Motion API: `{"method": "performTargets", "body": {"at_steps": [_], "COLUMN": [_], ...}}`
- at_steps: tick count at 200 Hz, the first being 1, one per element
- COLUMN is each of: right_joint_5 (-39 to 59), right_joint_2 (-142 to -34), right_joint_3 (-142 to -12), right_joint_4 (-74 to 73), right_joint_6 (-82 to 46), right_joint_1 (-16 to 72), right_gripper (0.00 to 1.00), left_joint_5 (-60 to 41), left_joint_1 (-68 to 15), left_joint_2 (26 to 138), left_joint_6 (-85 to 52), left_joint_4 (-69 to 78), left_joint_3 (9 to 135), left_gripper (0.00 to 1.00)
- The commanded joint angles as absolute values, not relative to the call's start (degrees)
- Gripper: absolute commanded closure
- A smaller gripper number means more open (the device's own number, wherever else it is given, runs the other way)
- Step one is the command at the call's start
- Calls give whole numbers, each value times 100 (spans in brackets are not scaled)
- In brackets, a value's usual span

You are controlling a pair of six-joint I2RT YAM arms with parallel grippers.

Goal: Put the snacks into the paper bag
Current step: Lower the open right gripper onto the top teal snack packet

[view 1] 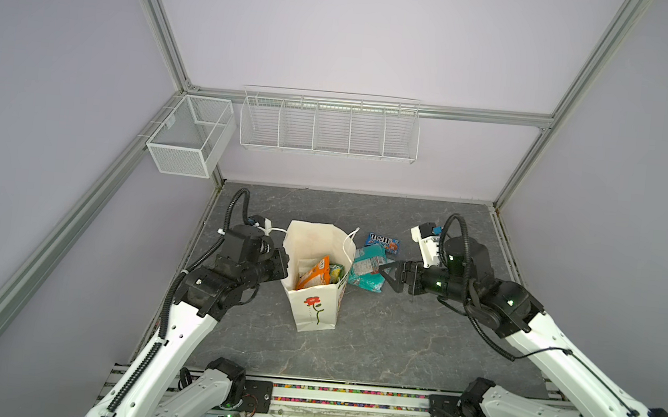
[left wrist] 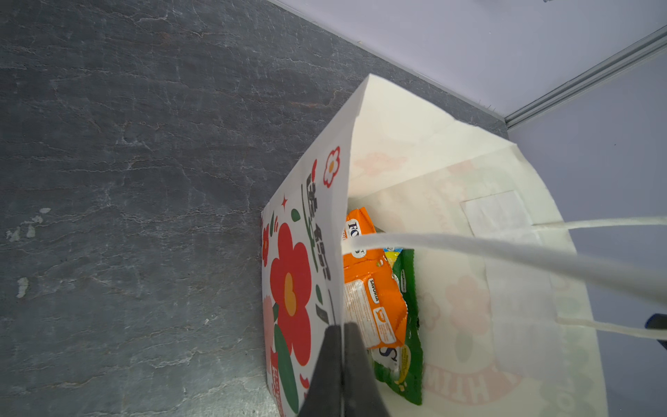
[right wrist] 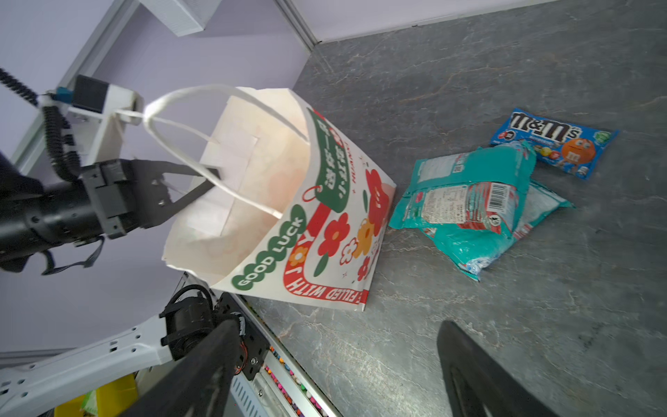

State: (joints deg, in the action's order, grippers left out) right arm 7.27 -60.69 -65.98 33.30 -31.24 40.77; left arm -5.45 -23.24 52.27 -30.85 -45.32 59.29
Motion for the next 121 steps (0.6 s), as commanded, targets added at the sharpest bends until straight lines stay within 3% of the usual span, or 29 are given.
{"method": "performTargets", "body": {"at_steps": [1, 121], "right_joint_5": [606, 1547], "right_joint_2": [-6041, -6873], "right_joint_3": [-6443, -5551], "right_joint_4": [3465, 2527], "right_joint_6": [-3146, -3486], "right_joint_1": [3931, 2806], "right_gripper": [11, 11], "left_joint_5": [-554, -627], "left_joint_1": [-2296, -2297], "left_joint_2": [5259, 5273], "left_joint_6": [-3041, -3136], "left_joint_4": [-4376, -4181], "left_joint_3": [6081, 5969], "left_gripper": [100, 100]}}
